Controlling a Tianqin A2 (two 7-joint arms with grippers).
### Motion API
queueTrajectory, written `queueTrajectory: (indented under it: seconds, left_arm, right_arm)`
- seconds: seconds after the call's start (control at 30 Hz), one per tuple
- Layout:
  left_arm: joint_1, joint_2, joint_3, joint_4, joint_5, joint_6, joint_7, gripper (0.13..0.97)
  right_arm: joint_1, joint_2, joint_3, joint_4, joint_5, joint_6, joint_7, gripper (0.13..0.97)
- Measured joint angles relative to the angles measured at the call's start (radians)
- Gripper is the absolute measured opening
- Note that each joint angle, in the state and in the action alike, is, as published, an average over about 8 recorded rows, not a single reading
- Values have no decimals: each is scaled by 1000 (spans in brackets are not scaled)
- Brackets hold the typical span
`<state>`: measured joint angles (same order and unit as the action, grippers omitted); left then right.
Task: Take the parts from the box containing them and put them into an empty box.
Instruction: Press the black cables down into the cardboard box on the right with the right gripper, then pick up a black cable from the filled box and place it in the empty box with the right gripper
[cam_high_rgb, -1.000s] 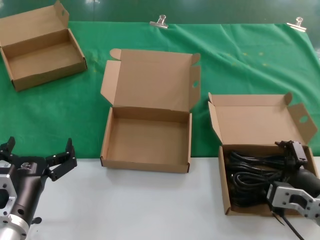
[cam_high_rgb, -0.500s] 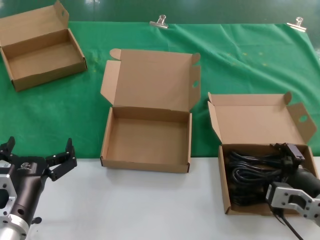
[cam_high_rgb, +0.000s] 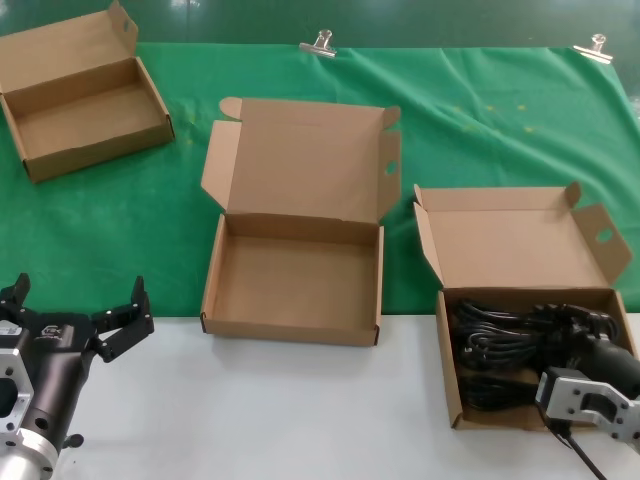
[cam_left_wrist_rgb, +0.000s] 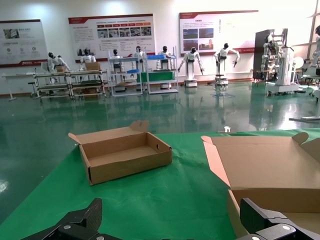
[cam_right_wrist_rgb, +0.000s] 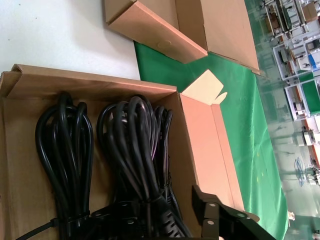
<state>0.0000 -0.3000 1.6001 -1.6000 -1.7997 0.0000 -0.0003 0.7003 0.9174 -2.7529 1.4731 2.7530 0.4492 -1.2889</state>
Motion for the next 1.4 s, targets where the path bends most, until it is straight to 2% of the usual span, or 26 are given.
queueTrajectory:
  seconds: [0.33, 0.63, 0.9, 1.03, 1.2, 1.4]
  left_arm:
    - [0, 0, 0, 0, 0, 0, 0, 966]
    - [0, 0, 0, 0, 0, 0, 0, 966]
    - [0, 0, 0, 0, 0, 0, 0, 966]
    - [0, 0, 0, 0, 0, 0, 0, 966]
    - [0, 0, 0, 0, 0, 0, 0, 966]
    - [0, 0, 0, 0, 0, 0, 0, 966]
  right_arm:
    - [-3, 1, 0, 2, 0, -2, 5, 297]
    - [-3, 22, 0, 63, 0, 30, 5, 229]
    - [23, 61, 0, 191, 0, 100, 4, 228]
    - [54, 50, 0, 248, 0, 128, -3, 227]
    - [89, -20, 0, 267, 0, 138, -45, 227]
    - [126, -164, 0, 206, 0, 116, -127, 226]
